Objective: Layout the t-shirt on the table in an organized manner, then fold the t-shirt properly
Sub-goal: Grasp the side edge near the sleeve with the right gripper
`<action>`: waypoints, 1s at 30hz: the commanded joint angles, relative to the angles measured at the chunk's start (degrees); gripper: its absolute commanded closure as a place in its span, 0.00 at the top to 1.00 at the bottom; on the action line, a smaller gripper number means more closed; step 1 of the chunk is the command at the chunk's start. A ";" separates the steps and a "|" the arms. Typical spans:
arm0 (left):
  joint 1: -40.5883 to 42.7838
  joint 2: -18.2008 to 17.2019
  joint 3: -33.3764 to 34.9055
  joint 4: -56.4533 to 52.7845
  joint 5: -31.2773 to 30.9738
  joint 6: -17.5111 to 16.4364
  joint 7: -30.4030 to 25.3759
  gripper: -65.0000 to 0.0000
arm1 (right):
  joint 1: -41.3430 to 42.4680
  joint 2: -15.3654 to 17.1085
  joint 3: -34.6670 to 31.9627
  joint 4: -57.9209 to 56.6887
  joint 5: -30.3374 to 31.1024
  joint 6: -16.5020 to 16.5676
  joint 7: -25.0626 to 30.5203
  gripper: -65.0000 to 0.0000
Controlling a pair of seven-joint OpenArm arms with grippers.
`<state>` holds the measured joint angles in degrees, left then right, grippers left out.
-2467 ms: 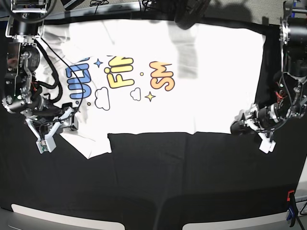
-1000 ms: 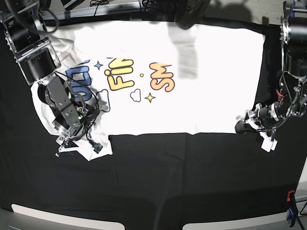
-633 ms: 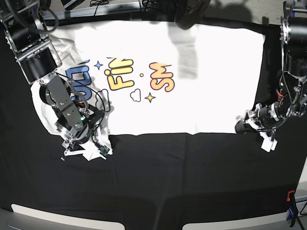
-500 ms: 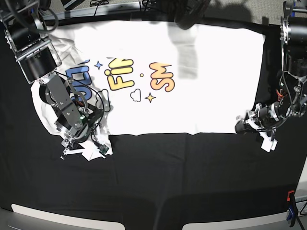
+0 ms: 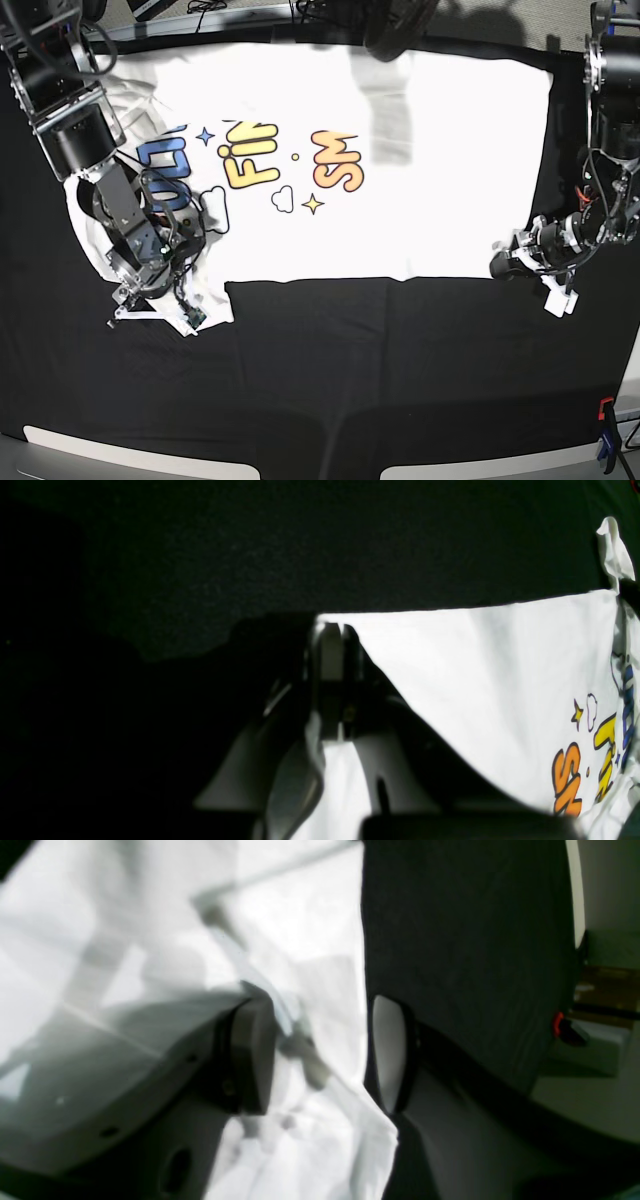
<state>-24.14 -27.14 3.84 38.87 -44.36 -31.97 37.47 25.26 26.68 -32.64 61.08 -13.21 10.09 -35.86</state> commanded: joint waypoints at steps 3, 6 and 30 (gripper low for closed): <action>-1.07 -0.66 -0.04 0.52 0.37 0.22 0.17 0.00 | 2.34 0.79 0.37 0.61 -0.50 -0.48 0.52 0.34; -1.07 -0.66 -0.04 0.52 0.37 0.22 0.17 0.00 | 2.34 0.76 0.37 0.33 -0.46 -0.44 0.55 0.34; -1.07 -0.68 -0.04 0.52 0.39 0.20 0.22 0.00 | 3.67 -5.57 0.37 -6.56 -6.16 -3.10 2.38 0.00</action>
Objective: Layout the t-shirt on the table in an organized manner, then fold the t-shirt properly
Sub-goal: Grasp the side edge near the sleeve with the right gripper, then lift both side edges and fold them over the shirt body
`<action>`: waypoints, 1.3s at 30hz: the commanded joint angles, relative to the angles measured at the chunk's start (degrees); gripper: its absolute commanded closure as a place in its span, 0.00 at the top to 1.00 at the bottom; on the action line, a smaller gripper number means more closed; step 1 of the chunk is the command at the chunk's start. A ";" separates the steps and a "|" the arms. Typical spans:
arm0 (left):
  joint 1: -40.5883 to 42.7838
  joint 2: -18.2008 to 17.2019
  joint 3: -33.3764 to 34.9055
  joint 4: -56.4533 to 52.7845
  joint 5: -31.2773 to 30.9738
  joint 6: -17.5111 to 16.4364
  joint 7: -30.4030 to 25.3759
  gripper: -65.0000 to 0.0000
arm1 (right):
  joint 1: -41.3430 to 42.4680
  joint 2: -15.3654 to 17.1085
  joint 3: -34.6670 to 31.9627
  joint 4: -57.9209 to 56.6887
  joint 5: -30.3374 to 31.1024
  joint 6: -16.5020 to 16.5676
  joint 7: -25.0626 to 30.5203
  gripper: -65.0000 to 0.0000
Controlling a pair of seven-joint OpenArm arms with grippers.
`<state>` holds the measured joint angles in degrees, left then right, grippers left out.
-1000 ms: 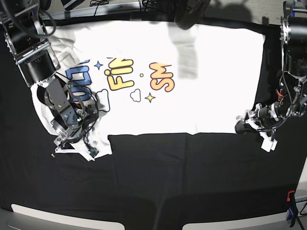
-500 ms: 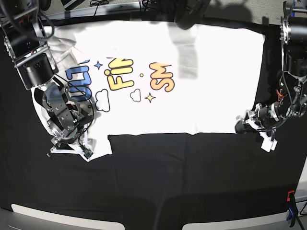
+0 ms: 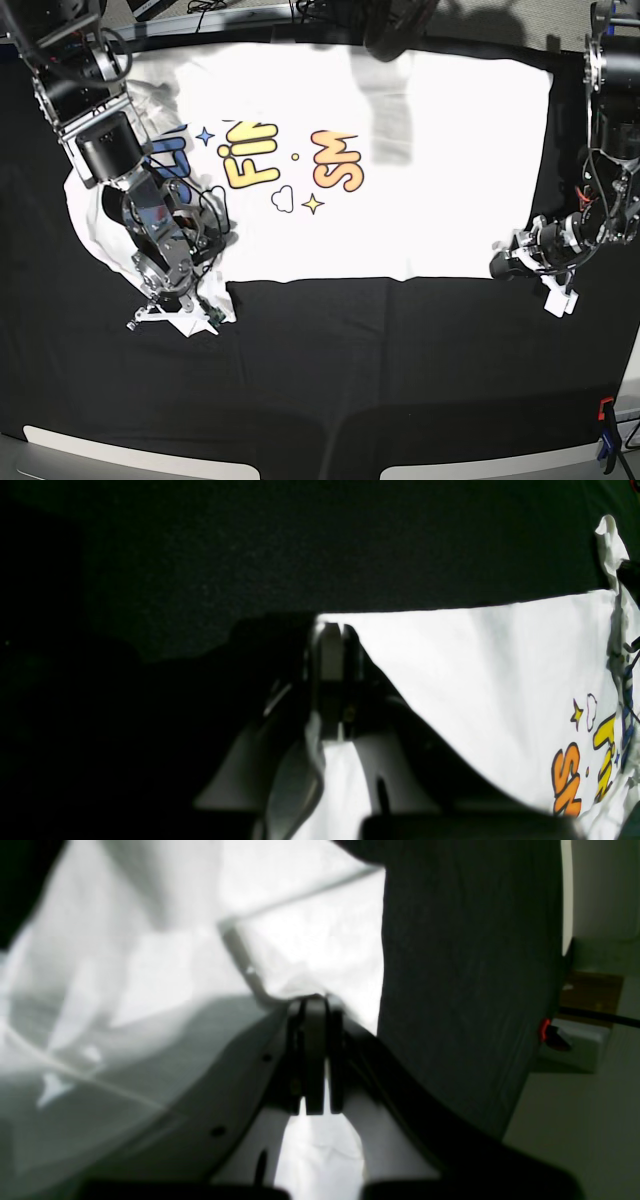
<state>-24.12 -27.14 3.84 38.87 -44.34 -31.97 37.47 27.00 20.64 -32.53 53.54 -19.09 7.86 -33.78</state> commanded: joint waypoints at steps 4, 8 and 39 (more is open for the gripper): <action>-1.11 -0.68 -0.04 0.52 0.35 0.20 0.17 0.00 | 1.86 0.96 0.26 2.38 -0.28 -1.03 -2.58 0.00; -1.11 -0.66 -0.04 0.55 0.42 0.17 0.17 0.00 | 1.40 2.62 0.26 4.85 -0.26 -1.03 -3.72 0.00; 20.83 -10.21 -0.07 52.68 15.58 2.69 -1.09 0.00 | -33.31 28.92 0.33 54.80 -12.22 -2.51 -24.48 0.00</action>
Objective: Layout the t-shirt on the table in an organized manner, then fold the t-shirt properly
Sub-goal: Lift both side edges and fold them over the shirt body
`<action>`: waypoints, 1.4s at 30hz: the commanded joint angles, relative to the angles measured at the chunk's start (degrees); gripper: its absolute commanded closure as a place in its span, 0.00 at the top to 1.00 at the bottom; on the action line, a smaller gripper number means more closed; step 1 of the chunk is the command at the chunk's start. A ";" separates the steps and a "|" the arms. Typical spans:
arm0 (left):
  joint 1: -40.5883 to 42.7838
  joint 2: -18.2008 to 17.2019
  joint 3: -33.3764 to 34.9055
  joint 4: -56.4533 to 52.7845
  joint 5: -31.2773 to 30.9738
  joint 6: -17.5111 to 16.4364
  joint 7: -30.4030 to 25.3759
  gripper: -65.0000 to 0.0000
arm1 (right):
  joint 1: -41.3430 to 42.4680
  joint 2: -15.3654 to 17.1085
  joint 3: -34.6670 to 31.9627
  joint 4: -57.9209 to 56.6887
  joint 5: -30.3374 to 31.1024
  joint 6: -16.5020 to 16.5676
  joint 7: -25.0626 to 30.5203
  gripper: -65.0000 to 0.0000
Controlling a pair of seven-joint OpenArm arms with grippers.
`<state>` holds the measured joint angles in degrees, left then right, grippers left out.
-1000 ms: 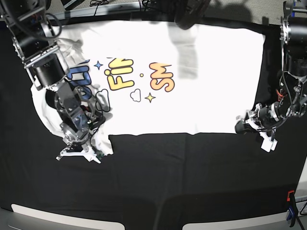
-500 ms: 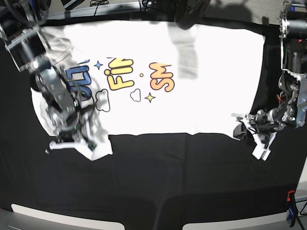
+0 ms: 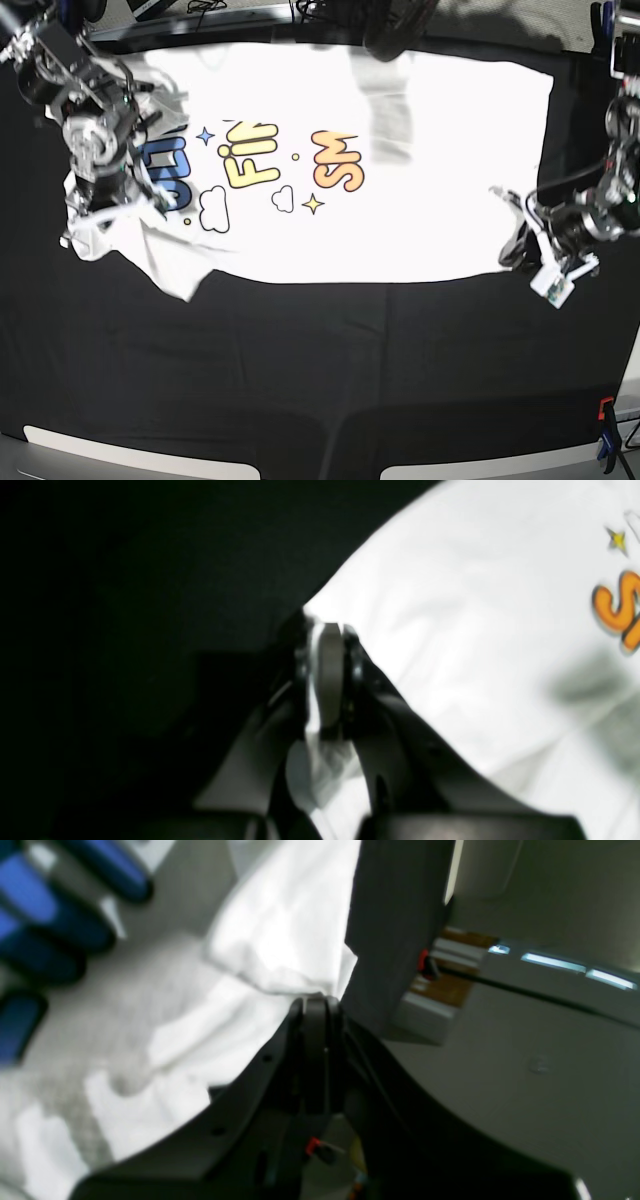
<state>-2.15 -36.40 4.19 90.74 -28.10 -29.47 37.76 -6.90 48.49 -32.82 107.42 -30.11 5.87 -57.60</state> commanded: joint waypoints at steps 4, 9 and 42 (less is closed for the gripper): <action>4.50 -2.45 -0.42 8.41 2.16 3.06 -1.33 0.00 | -4.63 2.97 0.68 4.44 -6.49 -1.97 -3.23 0.00; 10.34 -2.54 -0.42 15.45 4.28 3.43 -0.96 0.00 | -10.19 3.26 1.77 8.20 -10.45 -2.86 -4.81 0.00; 26.14 -2.54 -0.50 27.39 20.55 9.64 5.11 0.00 | -42.16 3.26 18.23 18.53 -14.95 -4.68 -5.57 0.00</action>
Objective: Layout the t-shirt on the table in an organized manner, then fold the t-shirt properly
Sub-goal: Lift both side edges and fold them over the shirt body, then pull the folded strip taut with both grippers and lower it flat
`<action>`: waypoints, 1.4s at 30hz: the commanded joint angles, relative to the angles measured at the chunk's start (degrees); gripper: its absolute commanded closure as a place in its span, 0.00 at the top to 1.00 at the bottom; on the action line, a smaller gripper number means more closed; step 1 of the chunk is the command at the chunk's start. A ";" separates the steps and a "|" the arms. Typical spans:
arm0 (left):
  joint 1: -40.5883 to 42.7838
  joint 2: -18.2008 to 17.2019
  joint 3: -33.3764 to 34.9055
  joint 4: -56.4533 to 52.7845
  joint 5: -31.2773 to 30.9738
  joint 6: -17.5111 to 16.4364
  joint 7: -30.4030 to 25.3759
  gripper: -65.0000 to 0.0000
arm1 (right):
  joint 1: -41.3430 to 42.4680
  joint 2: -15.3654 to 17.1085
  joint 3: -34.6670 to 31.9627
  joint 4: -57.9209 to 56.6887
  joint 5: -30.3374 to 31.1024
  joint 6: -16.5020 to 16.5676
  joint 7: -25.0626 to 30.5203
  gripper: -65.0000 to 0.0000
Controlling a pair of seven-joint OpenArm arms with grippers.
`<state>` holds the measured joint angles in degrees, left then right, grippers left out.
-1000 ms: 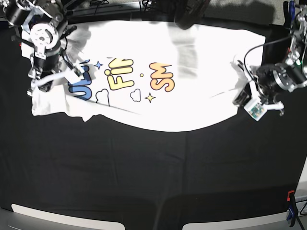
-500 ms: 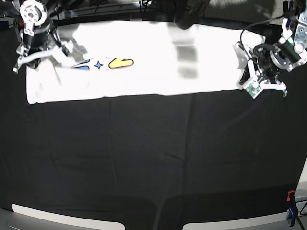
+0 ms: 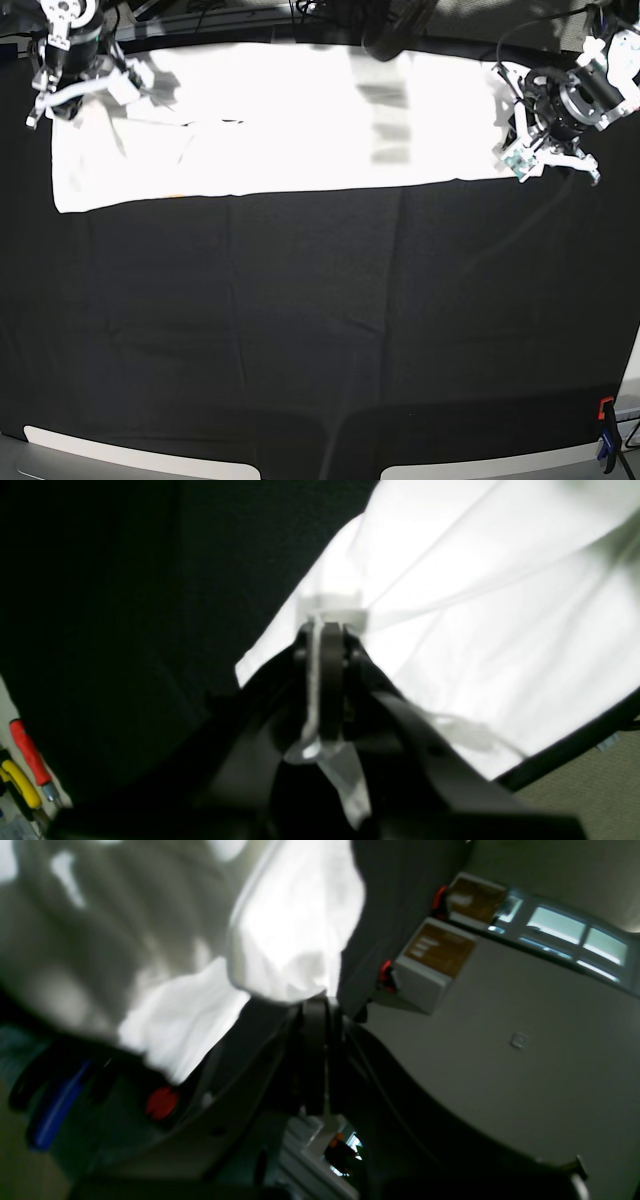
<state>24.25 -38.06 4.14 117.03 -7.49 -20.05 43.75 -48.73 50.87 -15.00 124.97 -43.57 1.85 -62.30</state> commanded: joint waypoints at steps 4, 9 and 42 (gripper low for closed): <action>-0.26 -0.85 -0.46 1.11 -0.79 0.22 -0.87 0.00 | -2.82 0.87 0.42 0.98 -1.46 -1.97 -0.76 0.00; -0.28 -0.87 -0.46 1.11 -4.61 0.15 0.63 0.00 | -2.86 0.87 0.42 0.98 -1.42 -7.72 -2.32 0.00; -0.57 -0.85 -0.46 5.90 -0.15 17.22 1.66 0.47 | -2.86 0.87 0.42 0.98 -11.54 -17.57 -7.58 0.38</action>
<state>23.83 -38.24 4.05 121.75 -7.73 -3.25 46.39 -51.42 50.96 -14.94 124.99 -53.80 -14.94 -69.14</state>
